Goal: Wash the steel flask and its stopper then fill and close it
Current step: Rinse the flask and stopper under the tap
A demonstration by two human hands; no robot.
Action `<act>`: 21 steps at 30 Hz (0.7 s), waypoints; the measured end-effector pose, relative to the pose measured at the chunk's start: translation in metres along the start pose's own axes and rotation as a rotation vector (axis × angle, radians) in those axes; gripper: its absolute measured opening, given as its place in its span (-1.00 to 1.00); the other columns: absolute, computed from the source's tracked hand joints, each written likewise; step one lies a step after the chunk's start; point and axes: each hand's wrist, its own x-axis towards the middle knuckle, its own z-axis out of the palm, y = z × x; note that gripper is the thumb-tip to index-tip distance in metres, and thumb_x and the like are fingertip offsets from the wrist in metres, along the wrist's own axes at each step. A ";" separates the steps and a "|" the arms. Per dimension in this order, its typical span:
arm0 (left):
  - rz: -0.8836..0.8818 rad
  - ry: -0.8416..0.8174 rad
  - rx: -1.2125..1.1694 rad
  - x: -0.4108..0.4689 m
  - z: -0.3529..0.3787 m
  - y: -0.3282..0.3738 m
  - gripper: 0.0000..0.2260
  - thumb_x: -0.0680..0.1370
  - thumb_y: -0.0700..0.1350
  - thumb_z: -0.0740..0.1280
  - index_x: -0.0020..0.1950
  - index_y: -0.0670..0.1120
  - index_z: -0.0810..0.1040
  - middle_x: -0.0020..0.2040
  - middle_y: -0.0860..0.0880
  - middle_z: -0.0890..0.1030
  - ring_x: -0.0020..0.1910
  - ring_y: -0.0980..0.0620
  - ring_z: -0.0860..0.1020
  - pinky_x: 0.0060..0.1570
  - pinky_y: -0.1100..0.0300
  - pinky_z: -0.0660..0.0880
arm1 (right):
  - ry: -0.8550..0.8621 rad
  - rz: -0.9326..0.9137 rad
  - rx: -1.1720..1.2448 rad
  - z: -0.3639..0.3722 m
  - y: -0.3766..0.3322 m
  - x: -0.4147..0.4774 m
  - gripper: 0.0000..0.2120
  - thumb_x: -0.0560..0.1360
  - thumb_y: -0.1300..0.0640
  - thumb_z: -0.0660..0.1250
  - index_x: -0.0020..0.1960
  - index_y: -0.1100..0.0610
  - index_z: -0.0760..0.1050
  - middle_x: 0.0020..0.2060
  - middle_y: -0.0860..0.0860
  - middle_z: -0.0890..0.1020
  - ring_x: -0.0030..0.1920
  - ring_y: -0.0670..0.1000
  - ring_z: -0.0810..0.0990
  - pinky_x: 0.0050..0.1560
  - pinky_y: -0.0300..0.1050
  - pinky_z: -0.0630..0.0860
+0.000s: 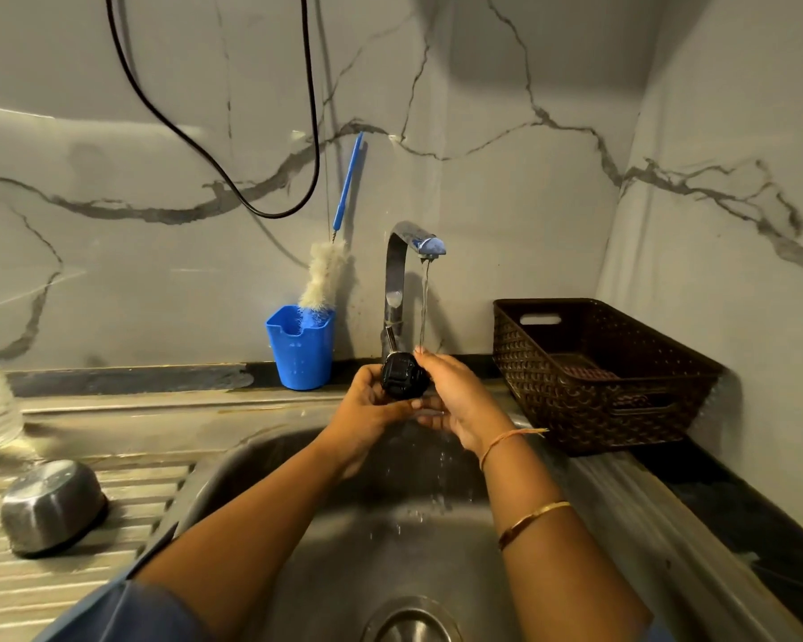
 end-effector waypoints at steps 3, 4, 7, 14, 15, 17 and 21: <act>-0.005 -0.029 0.010 0.000 0.004 -0.001 -0.50 0.46 -0.40 0.34 0.31 -0.08 0.27 0.15 -0.17 0.58 0.05 -0.04 0.62 0.03 0.04 0.58 | -0.067 0.067 0.214 -0.003 0.000 -0.001 -0.82 0.58 -0.04 0.18 0.00 0.05 0.46 -0.09 0.08 0.58 -0.17 0.05 0.56 -0.14 -0.05 0.51; 0.012 -0.034 0.015 0.001 0.003 -0.001 -0.45 0.46 -0.40 0.34 0.34 -0.04 0.24 0.18 -0.17 0.56 0.08 -0.03 0.61 0.03 0.08 0.59 | -0.085 0.075 0.311 -0.004 0.000 -0.002 -0.82 0.58 0.00 0.20 0.01 0.09 0.47 -0.11 0.11 0.59 -0.21 0.04 0.57 -0.22 -0.10 0.49; 0.109 -0.064 0.089 0.001 0.003 0.001 -0.32 0.44 -0.37 0.38 0.41 0.13 0.21 0.23 -0.08 0.52 0.19 -0.02 0.54 0.10 0.09 0.56 | -0.084 0.087 0.463 -0.007 0.002 -0.002 -0.78 0.57 0.03 0.23 0.07 0.17 0.50 -0.10 0.14 0.62 -0.21 0.05 0.61 -0.28 -0.14 0.51; 0.445 0.086 0.765 0.001 0.002 0.015 -0.51 0.41 -0.16 0.49 0.29 0.04 0.44 0.17 0.07 0.51 0.18 0.09 0.50 0.23 0.17 0.46 | -0.043 0.116 0.419 -0.006 0.005 -0.001 -0.71 0.58 -0.03 0.19 0.12 0.17 0.48 -0.11 0.12 0.59 -0.31 -0.02 0.52 -0.37 -0.19 0.48; 0.450 0.079 0.790 0.000 0.003 0.016 -0.51 0.41 -0.15 0.49 0.29 0.03 0.44 0.17 0.07 0.53 0.17 0.09 0.51 0.22 0.16 0.47 | -0.046 0.110 0.420 -0.007 0.006 -0.001 -0.73 0.59 -0.02 0.18 0.08 0.16 0.49 -0.12 0.12 0.59 -0.30 -0.01 0.53 -0.37 -0.19 0.48; 0.444 0.064 0.831 0.002 0.003 0.018 -0.53 0.40 -0.14 0.49 0.26 0.02 0.43 0.16 0.05 0.56 0.15 0.09 0.54 0.21 0.13 0.49 | -0.047 0.088 0.409 -0.007 0.007 -0.001 -0.76 0.59 0.00 0.17 0.01 0.14 0.50 -0.14 0.12 0.60 -0.31 -0.02 0.52 -0.33 -0.20 0.47; 0.384 0.052 0.899 0.002 0.004 0.019 -0.59 0.42 -0.10 0.48 0.15 0.03 0.34 0.10 0.02 0.59 0.06 0.09 0.58 0.07 0.23 0.53 | -0.016 0.093 0.365 -0.005 0.009 0.000 -0.76 0.59 0.02 0.17 -0.06 0.14 0.52 -0.22 0.08 0.59 -0.45 -0.09 0.48 -0.40 -0.26 0.40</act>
